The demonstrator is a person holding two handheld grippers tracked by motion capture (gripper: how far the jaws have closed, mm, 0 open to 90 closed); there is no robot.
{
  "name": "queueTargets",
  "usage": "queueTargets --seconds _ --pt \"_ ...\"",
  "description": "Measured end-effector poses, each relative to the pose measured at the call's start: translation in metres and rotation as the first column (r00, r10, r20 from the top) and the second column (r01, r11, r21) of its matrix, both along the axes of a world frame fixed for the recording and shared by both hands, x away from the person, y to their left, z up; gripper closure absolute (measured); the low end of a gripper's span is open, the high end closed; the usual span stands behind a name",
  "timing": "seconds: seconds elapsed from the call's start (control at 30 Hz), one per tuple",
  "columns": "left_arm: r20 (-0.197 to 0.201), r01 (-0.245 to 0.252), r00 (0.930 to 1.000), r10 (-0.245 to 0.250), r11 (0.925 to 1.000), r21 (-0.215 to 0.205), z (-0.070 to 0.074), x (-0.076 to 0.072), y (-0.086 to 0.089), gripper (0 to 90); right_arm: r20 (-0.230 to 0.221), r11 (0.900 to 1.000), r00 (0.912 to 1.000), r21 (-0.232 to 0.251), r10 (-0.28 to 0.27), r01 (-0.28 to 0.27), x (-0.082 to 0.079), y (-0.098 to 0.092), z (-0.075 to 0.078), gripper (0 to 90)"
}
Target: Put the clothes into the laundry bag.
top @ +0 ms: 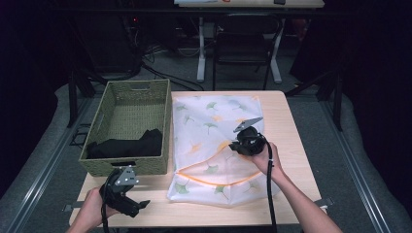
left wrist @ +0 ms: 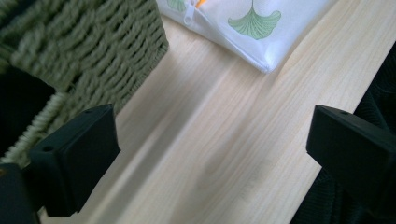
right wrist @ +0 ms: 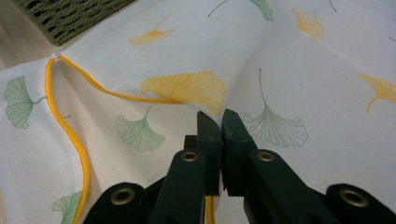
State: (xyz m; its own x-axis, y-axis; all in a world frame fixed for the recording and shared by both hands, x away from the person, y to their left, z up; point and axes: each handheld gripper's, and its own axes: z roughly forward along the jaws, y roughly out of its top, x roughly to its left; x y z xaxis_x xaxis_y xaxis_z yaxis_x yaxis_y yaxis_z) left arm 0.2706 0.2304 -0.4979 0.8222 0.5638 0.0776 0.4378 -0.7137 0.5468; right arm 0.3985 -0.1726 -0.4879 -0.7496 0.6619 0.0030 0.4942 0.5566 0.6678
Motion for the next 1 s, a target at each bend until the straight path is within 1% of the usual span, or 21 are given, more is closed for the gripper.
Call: queueTargets --seconds 0.03,0.07,0.1,0.13,0.17,0.2,0.23,0.37,0.4,0.47,0.5,0.57,0.6,0.63,0.67,0.7,0.77,0.83,0.87,0.93,1.0 --pt "0.007 0.001 1.0 -0.001 1.0 -0.004 0.003 0.002 0.0 1.0 -0.004 1.0 1.0 -0.001 -0.003 0.003 0.0 0.0 0.0 87.8" --pt "-0.002 0.013 0.9999 -0.013 0.9998 -0.014 0.006 0.004 0.001 0.3 -0.004 1.0 1.0 -0.001 -0.003 0.003 0.0 0.0 0.0 87.8" --pt "0.006 0.021 0.9998 -0.021 0.9998 -0.003 0.01 0.006 0.001 0.3 -0.006 1.0 1.0 -0.001 -0.006 0.006 -0.001 0.0 0.0 87.8" --pt "0.023 0.021 0.9995 -0.021 0.9997 0.01 0.013 0.007 0.001 0.3 -0.005 1.0 1.0 0.0 -0.007 0.007 -0.001 0.0 0.0 87.8" --pt "0.02 0.034 0.9992 -0.035 0.9994 0.011 0.017 0.009 0.0 0.3 -0.001 1.0 1.0 -0.003 -0.003 0.003 0.0 0.0 -0.001 87.8" --pt "0.023 0.038 0.999 -0.039 0.999 0.021 0.02 0.011 0.0 0.3 0.0 1.0 1.0 -0.004 0.001 -0.001 0.0 0.0 -0.001 87.8" --pt "0.032 0.033 0.9989 -0.034 0.9991 0.025 0.024 0.013 0.0 0.2 0.001 1.0 1.0 -0.007 0.0 0.0 0.0 0.001 -0.001 87.8" --pt "0.04 0.033 0.9986 -0.034 0.9988 0.036 0.036 0.024 0.002 0.2 0.002 1.0 1.0 -0.013 0.004 -0.004 0.0 0.002 -0.002 87.8" --pt "0.041 0.039 0.9984 -0.04 0.9985 0.039 0.039 0.027 0.003 0.2 0.002 1.0 1.0 -0.013 0.004 -0.004 0.0 0.002 -0.002 87.8" --pt "0.051 0.039 0.9978 -0.042 0.9978 0.053 0.046 0.033 0.004 0.2 0.0 1.0 1.0 -0.012 0.003 -0.003 0.0 0.001 -0.002 87.8" --pt "0.05 0.051 0.9973 -0.054 0.9968 0.062 0.049 0.036 0.004 0.2 0.001 1.0 1.0 -0.012 0.004 -0.004 0.0 0.0 -0.002 87.8" --pt "0.06 0.049 0.9968 -0.053 0.9959 0.076 0.055 0.042 0.004 0.2 0.001 1.0 1.0 -0.015 0.004 -0.004 0.0 0.0 -0.002 87.8" --pt "0.061 0.058 0.9961 -0.063 0.995 0.082 0.058 0.044 0.005 0.2 0.001 1.0 1.0 -0.018 0.004 -0.004 0.0 0.0 -0.003 87.8" --pt "0.063 0.061 0.9958 -0.067 0.9939 0.092 0.06 0.047 0.005 0.2 0.0 1.0 1.0 -0.017 0.004 -0.004 -0.001 0.0 -0.003 87.8" --pt "0.07 0.059 0.9952 -0.068 0.9919 0.112 0.062 0.05 0.005 0.2 -0.002 1.0 1.0 -0.015 0.0 0.0 -0.001 0.0 -0.003 87.8" --pt "0.075 0.064 0.9945 -0.073 0.991 0.118 0.063 0.052 0.005 0.2 0.0 1.0 1.0 -0.017 0.004 -0.004 -0.001 -0.001 -0.003 87.8" --pt "0.083 0.06 0.9941 -0.07 0.9912 0.119 0.068 0.058 0.006 0.2 0.003 1.0 1.0 -0.018 0.006 -0.006 -0.002 -0.001 -0.003 87.8" --pt "0.086 0.063 0.9936 -0.073 0.9923 0.107 0.071 0.064 0.008 0.3 0.003 1.0 1.0 -0.02 0.003 -0.003 -0.002 -0.002 -0.002 87.8" --pt "0.088 0.06 0.9937 -0.069 0.9924 0.107 0.072 0.067 0.009 0.2 0.001 1.0 1.0 -0.017 0.004 -0.004 -0.002 -0.002 -0.002 87.8" --pt "0.082 0.067 0.9937 -0.077 0.9915 0.111 0.074 0.072 0.01 0.2 0.001 1.0 1.0 -0.017 0.0 0.0 -0.002 -0.002 -0.003 87.8" --pt "0.077 0.064 0.9943 -0.074 0.9897 0.128 0.077 0.079 0.011 0.2 0.001 1.0 1.0 -0.019 0.001 -0.001 -0.002 -0.003 -0.003 87.8"
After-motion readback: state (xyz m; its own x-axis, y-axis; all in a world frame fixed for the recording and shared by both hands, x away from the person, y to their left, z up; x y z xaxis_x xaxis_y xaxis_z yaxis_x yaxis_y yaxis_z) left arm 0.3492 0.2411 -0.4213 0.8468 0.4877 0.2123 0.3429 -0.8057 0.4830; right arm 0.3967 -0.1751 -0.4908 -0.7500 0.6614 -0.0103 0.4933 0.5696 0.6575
